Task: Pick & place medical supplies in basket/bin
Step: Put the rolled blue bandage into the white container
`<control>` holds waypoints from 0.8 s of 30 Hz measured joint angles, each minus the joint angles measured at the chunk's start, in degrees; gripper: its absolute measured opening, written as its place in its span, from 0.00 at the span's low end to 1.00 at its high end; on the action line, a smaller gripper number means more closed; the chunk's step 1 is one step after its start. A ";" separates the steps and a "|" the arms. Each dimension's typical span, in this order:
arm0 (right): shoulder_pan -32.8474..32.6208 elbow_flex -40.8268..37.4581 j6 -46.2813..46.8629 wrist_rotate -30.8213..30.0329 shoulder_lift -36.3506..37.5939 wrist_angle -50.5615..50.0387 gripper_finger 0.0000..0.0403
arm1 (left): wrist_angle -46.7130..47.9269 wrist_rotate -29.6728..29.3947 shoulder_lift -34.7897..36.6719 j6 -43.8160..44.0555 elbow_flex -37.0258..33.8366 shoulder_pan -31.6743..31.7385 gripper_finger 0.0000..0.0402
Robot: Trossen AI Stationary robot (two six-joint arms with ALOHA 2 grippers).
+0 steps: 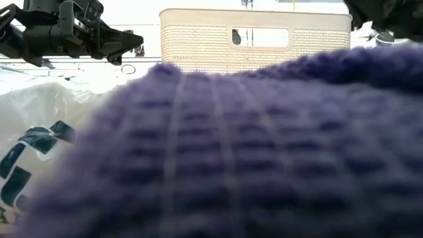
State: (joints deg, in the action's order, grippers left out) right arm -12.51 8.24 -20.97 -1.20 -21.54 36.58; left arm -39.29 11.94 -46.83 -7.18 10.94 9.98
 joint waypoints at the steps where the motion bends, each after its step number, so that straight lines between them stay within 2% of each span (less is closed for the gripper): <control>1: -1.10 1.68 -0.83 -1.06 -1.38 -0.29 0.10 | 0.04 0.00 0.00 0.00 0.00 0.00 0.04; 5: -5.97 11.88 -3.15 -6.96 -7.93 -10.52 0.16 | 0.07 -0.02 -0.02 0.00 0.00 0.00 0.04; 8: -9.72 21.67 -1.64 -10.83 -14.63 -22.19 0.21 | 0.09 -0.02 -0.02 0.00 0.02 0.00 0.04; 11: -14.03 30.04 0.13 -14.53 -22.65 -29.27 0.27 | 0.11 -0.02 -0.02 0.00 0.02 0.00 0.04; 17: -21.46 40.35 3.09 -23.07 -37.51 -33.20 0.42 | 0.19 -0.02 -0.02 0.07 0.04 0.00 0.04; 20: -23.77 42.58 5.43 -26.59 -43.86 -33.37 0.49 | 0.50 -0.02 -0.02 0.29 0.04 0.00 0.04; 24: -26.08 43.40 9.13 -35.30 -50.98 -33.15 0.58 | 0.68 -0.03 -0.02 0.38 0.04 0.00 0.04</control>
State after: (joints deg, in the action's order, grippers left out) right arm -38.59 51.64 -11.84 -36.49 -72.52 3.43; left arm -38.61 11.91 -46.85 -6.80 10.98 9.98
